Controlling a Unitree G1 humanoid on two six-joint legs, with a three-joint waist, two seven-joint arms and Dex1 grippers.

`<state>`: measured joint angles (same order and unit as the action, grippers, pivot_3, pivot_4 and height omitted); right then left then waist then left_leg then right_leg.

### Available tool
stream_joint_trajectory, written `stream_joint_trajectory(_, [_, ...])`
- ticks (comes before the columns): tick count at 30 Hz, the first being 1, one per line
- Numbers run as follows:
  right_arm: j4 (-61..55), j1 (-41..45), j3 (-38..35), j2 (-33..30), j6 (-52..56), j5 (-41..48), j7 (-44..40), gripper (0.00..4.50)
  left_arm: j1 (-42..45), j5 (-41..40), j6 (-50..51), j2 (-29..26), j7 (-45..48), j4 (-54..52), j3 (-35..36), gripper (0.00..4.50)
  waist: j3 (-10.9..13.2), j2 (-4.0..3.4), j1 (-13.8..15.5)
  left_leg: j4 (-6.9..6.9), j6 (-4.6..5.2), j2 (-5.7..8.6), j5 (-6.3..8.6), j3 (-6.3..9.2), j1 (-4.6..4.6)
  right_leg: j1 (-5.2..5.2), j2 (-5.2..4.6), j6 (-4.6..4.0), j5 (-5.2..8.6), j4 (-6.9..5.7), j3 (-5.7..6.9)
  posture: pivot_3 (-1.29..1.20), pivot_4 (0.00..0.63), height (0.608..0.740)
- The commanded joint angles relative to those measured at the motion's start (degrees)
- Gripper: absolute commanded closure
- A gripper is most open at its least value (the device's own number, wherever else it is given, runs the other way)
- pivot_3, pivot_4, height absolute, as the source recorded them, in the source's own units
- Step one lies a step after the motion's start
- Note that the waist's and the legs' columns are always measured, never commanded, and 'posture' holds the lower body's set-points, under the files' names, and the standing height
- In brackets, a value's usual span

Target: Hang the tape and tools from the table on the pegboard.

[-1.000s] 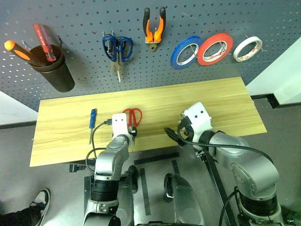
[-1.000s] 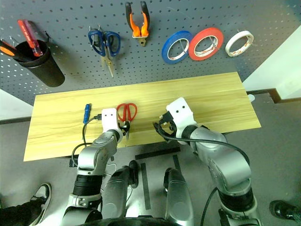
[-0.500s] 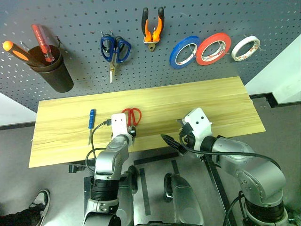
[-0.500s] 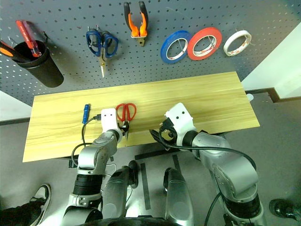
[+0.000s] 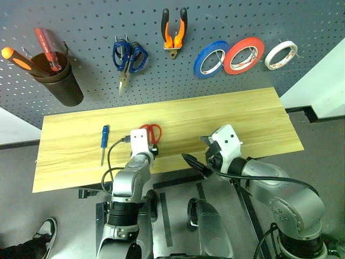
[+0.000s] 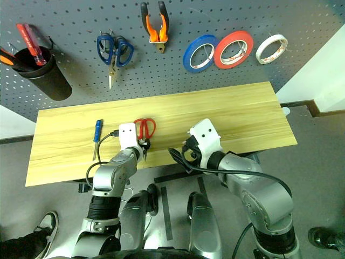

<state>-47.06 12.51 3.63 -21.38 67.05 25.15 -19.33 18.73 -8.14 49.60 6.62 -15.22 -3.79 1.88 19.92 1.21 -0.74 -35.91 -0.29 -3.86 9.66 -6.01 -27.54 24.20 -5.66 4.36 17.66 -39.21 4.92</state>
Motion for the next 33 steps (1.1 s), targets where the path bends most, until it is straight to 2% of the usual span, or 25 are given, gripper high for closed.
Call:
stream_joint_trajectory(1, [-3.3,-0.1,-0.2,0.3,-0.8,1.3,0.5,0.06,-2.0,0.1,-0.4,2.8,-0.2,-0.4,-0.5,0.86,0.0,0.00,0.0,0.00,0.00,0.00,0.00,0.00,0.00,0.00,0.00,0.00,0.00,0.00,0.00,-0.05,0.368,0.717])
stream_joint_trajectory(12, [-3.7,0.7,0.2,0.8,-0.7,2.3,2.2,0.06,-2.6,0.0,-0.2,3.1,0.2,0.7,-1.2,0.86,0.0,0.01,0.0,0.03,0.01,0.00,0.01,0.00,-0.01,0.01,-0.02,0.00,0.00,0.06,0.00,-0.06,0.373,0.717])
stream_joint_trajectory(21, [-4.5,1.7,0.1,1.6,0.0,3.5,3.9,0.06,-1.8,0.3,-1.6,3.6,0.5,6.4,-1.8,0.86,0.0,0.01,0.1,0.05,0.01,0.02,0.02,0.00,0.00,0.01,-0.14,0.00,0.00,0.09,0.00,-0.06,0.382,0.717])
stream_joint_trajectory(33, [-5.0,2.2,0.4,1.9,0.5,4.4,5.7,0.06,-1.0,3.7,0.5,4.0,-0.2,8.9,-2.5,0.86,0.0,0.01,0.1,0.04,0.05,0.04,0.05,0.00,0.02,-0.04,-0.20,0.01,0.00,0.14,0.02,-0.06,0.380,0.717])
